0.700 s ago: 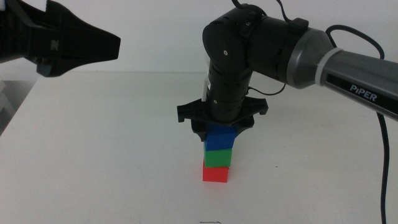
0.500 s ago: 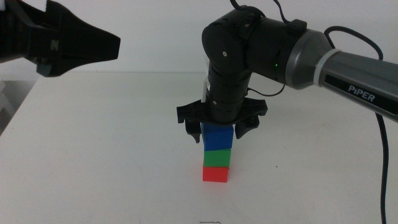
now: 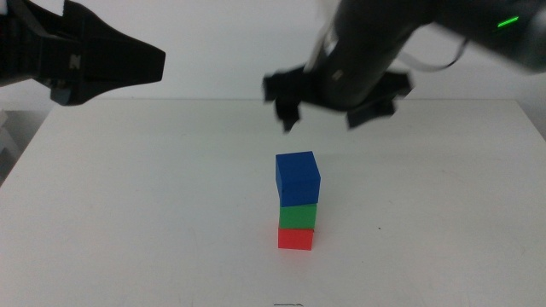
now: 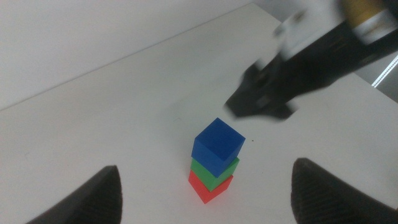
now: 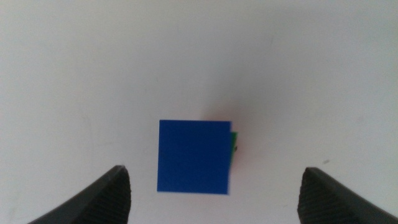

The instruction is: Stack red cubes first, then green, then blue cubes in a specific spot.

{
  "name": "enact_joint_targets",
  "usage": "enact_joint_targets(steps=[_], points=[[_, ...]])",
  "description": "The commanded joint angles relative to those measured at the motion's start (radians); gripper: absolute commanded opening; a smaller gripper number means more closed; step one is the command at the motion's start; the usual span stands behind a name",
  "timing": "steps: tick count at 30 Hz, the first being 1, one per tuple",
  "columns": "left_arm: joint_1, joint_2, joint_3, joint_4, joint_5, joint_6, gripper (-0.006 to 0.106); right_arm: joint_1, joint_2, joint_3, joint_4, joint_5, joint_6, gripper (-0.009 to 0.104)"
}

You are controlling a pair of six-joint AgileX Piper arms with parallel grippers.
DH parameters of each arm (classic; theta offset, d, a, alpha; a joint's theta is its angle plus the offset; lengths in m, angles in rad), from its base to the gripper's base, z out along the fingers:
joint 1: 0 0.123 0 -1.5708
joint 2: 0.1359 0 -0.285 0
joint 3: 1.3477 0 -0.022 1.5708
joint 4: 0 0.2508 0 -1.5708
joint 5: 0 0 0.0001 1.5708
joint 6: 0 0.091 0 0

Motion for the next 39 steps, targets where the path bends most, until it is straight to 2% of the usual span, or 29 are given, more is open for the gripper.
enact_joint_targets(steps=[1,4,6,11,14,16,20,24,39], points=[[0.002,-0.013,-0.021,-0.055,-0.053,0.0,0.092,0.0,-0.114,-0.033,-0.058,0.053,-0.036,0.084],[0.002,-0.013,-0.021,-0.055,-0.053,0.0,0.092,-0.041,-0.195,-0.032,-0.045,0.05,-0.109,0.083],[0.002,-0.013,-0.021,-0.055,-0.053,0.0,0.092,-0.127,-0.249,-0.032,0.008,0.05,-0.172,0.083],[0.002,-0.013,-0.021,-0.055,-0.053,0.0,0.092,-0.426,-0.402,0.017,0.171,0.025,-0.394,0.083],[0.002,-0.013,-0.021,-0.055,-0.053,0.0,0.092,-0.56,-0.499,0.118,0.276,-0.059,-0.529,0.083],[0.002,-0.013,-0.021,-0.055,-0.053,0.0,0.092,-0.624,-0.56,0.195,0.312,-0.143,-0.599,0.083],[0.002,-0.013,-0.021,-0.055,-0.053,0.0,0.092,-0.648,-0.666,0.341,0.306,-0.335,-0.649,0.083],[0.002,-0.013,-0.021,-0.055,-0.053,0.0,0.092,-0.647,-0.716,0.409,0.302,-0.457,-0.672,0.083],[0.002,-0.013,-0.021,-0.055,-0.053,0.0,0.092,-0.647,-0.715,0.413,0.283,-0.419,-0.704,0.083]])
